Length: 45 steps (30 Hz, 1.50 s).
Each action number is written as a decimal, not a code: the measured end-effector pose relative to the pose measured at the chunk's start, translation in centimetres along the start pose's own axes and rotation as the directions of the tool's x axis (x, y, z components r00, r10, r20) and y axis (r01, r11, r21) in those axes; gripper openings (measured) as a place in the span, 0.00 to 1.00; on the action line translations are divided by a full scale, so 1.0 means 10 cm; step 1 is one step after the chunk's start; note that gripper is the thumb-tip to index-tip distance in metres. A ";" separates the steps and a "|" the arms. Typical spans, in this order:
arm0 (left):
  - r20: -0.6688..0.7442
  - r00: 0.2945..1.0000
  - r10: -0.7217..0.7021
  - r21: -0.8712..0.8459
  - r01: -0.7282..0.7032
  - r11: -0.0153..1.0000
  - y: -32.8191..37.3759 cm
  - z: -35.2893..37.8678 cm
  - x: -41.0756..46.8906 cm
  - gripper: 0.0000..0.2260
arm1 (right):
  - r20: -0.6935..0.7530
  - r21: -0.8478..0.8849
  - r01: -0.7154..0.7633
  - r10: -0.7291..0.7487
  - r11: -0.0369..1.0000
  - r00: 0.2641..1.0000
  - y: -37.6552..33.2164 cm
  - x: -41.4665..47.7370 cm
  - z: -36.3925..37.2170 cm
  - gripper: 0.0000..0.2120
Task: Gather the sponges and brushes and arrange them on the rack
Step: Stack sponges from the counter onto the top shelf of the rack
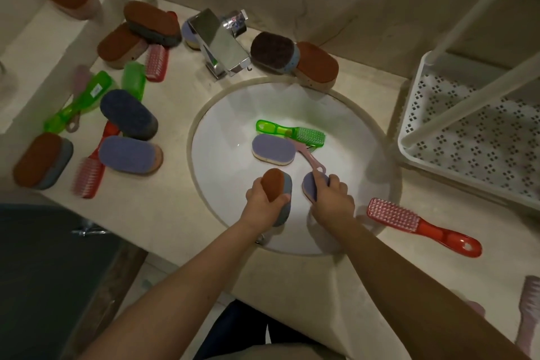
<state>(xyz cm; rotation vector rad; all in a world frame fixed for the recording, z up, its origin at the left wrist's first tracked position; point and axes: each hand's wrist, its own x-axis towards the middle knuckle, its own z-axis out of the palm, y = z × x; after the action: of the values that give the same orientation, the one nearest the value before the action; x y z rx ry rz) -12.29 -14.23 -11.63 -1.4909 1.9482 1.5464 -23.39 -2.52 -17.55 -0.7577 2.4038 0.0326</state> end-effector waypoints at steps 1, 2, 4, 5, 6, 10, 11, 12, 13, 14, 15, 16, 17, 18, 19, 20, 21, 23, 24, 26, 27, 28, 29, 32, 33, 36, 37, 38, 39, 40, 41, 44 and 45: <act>-0.004 1.000 0.000 -0.007 0.000 1.000 0.00 0.01 0.00 0.31 | 0.004 -0.023 0.010 -0.010 1.000 1.000 0.01 -0.01 0.01 0.40; -0.006 1.000 0.000 -0.011 0.000 1.000 0.00 0.02 0.00 0.31 | 0.013 -0.050 0.028 -0.028 0.998 1.000 0.01 -0.02 0.02 0.40; 0.003 1.000 -0.007 -0.035 0.007 0.999 0.01 0.04 -0.01 0.31 | 0.014 -0.072 0.075 -0.074 0.995 0.997 0.03 -0.03 0.03 0.37; 0.005 1.000 -0.012 -0.058 0.013 0.998 0.02 0.05 -0.02 0.31 | -0.006 -0.030 0.085 -0.086 0.996 0.996 0.03 -0.03 0.03 0.33; 0.002 1.000 -0.021 -0.088 0.021 0.996 0.03 0.05 -0.03 0.30 | -0.027 0.054 0.081 -0.079 0.995 0.996 0.02 -0.05 0.02 0.30; -0.067 0.997 -0.036 -0.221 0.021 0.975 0.11 0.03 -0.11 0.29 | 0.004 0.689 -0.050 0.066 0.723 0.998 -0.12 -0.16 -0.20 0.23; -0.084 0.996 -0.036 -0.257 0.013 0.966 0.14 0.02 -0.14 0.28 | 0.014 0.810 -0.068 0.097 0.582 0.995 -0.17 -0.19 -0.28 0.22; -0.100 0.994 -0.033 -0.288 0.003 0.958 0.17 0.00 -0.15 0.27 | 0.018 0.883 -0.068 0.111 0.464 0.994 -0.22 -0.23 -0.36 0.20; -0.115 0.993 -0.030 -0.311 -0.007 0.950 0.20 -0.02 -0.18 0.26 | 0.023 0.928 -0.068 0.125 0.366 0.992 -0.25 -0.26 -0.42 0.18; -0.128 0.991 -0.030 -0.326 -0.014 0.945 0.24 -0.04 -0.20 0.25 | 0.056 0.959 -0.096 0.155 0.265 0.986 -0.28 -0.30 -0.49 0.17; -0.141 0.990 -0.023 -0.339 -0.026 0.940 0.27 -0.06 -0.22 0.25 | 0.116 0.978 -0.144 0.181 0.150 0.977 -0.29 -0.33 -0.54 0.16; -0.152 0.988 -0.013 -0.350 -0.042 0.936 0.31 -0.08 -0.24 0.27 | 0.180 0.981 -0.191 0.188 0.041 0.966 -0.30 -0.35 -0.60 0.16; -0.158 0.987 0.000 -0.358 -0.058 0.932 0.35 -0.10 -0.27 0.29 | 0.216 0.976 -0.211 0.180 -0.049 0.960 -0.31 -0.40 -0.67 0.16; -0.164 0.986 0.014 -0.361 -0.073 0.930 0.39 -0.12 -0.30 0.31 | 0.218 0.974 -0.205 0.165 -0.097 0.962 -0.32 -0.46 -0.74 0.16; -0.168 0.985 0.032 -0.361 -0.091 0.928 0.43 -0.14 -0.33 0.32 | 0.204 0.975 -0.186 0.157 -0.120 0.966 -0.33 -0.50 -0.80 0.16; -0.166 0.985 0.048 -0.364 -0.107 0.925 0.48 -0.16 -0.36 0.32 | 0.176 0.979 -0.157 0.162 -0.128 0.971 -0.35 -0.55 -0.87 0.16; -0.164 0.984 0.065 -0.371 -0.123 0.920 0.52 -0.18 -0.39 0.32 | 0.145 0.984 -0.124 0.170 -0.125 0.975 -0.36 -0.62 -0.95 0.17; -0.156 0.981 0.112 -0.381 -0.165 0.910 0.58 -0.22 -0.45 0.32 | 0.073 0.996 -0.060 0.194 -0.072 0.978 -0.38 -0.77 -1.07 0.19; -0.145 0.979 0.141 -0.380 -0.187 0.906 0.61 -0.25 -0.49 0.31 | 0.036 0.999 -0.030 0.202 -0.033 0.979 -0.39 -0.84 -1.12 0.19; -0.120 0.973 0.196 -0.368 -0.227 0.902 0.67 -0.31 -0.59 0.31 | -0.047 0.998 0.040 0.209 0.038 0.977 -0.42 -1.00 -1.20 0.17; -0.109 0.969 0.222 -0.363 -0.247 0.898 0.69 -0.35 -0.64 0.30 | -0.090 0.995 0.078 0.214 0.066 0.973 -0.45 -1.09 -1.22 0.14; -0.102 0.963 0.249 -0.354 -0.269 0.896 0.70 -0.40 -0.68 0.29 | -0.125 0.990 0.106 0.226 0.091 0.966 -0.48 -1.16 -1.23 0.12; -0.093 0.957 0.275 -0.343 -0.291 0.893 0.71 -0.45 -0.73 0.28 | -0.153 0.986 0.131 0.234 0.108 0.960 -0.52 -1.24 -1.25 0.12; -0.046 0.937 0.345 -0.304 -0.342 0.889 0.71 -0.60 -0.88 0.33 | -0.241 0.965 0.199 0.277 0.173 0.930 -0.62 -1.39 -1.28 0.14; -0.028 0.930 0.366 -0.287 -0.358 0.888 0.71 -0.65 -0.94 0.36 | -0.260 0.958 0.208 0.302 0.196 0.917 -0.64 -1.44 -1.28 0.16; 0.018 0.900 0.436 -0.242 -0.420 0.875 0.74 -0.75 -1.09 0.39 | -0.314 0.939 0.233 0.353 0.253 0.881 -0.69 -1.64 -1.29 0.23; 0.037 0.885 0.464 -0.245 -0.442 0.863 0.76 -0.78 -1.15 0.39 | -0.347 0.927 0.255 0.366 0.276 0.864 -0.72 -1.73 -1.29 0.24; 0.059 0.877 0.477 -0.258 -0.448 0.856 0.78 -0.79 -1.20 0.39 | -0.383 0.913 0.281 0.378 0.296 0.843 -0.76 -1.85 -1.31 0.24; 0.075 0.857 0.509 -0.285 -0.471 0.835 0.80 -0.81 -1.27 0.37 | -0.417 0.899 0.313 0.380 0.307 0.826 -0.79 -1.96 -1.32 0.25; 0.093 0.839 0.536 -0.321 -0.484 0.814 0.83 -0.82 -1.32 0.34 | -0.454 0.881 0.346 0.377 0.321 0.807 -0.80 -2.05 -1.32 0.25; 0.112 0.818 0.564 -0.359 -0.496 0.791 0.85 -0.82 -1.38 0.33 | -0.498 0.858 0.382 0.372 0.345 0.783 -0.80 -2.12 -1.33 0.25; 0.237 0.781 0.577 -0.487 -0.419 0.766 0.91 -0.84 -1.59 0.38 | -0.553 0.818 0.414 0.351 0.398 0.755 -0.78 -2.37 -1.38 0.24; 0.262 0.773 0.578 -0.489 -0.410 0.770 0.94 -0.84 -1.65 0.37 | -0.565 0.808 0.421 0.339 0.413 0.752 -0.76 -2.46 -1.41 0.26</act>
<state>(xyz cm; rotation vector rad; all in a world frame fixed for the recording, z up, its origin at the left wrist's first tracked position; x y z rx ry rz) -9.25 -12.78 8.86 -0.6511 1.9364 2.3912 -11.13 0.90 8.89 -0.2464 2.4072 -1.7775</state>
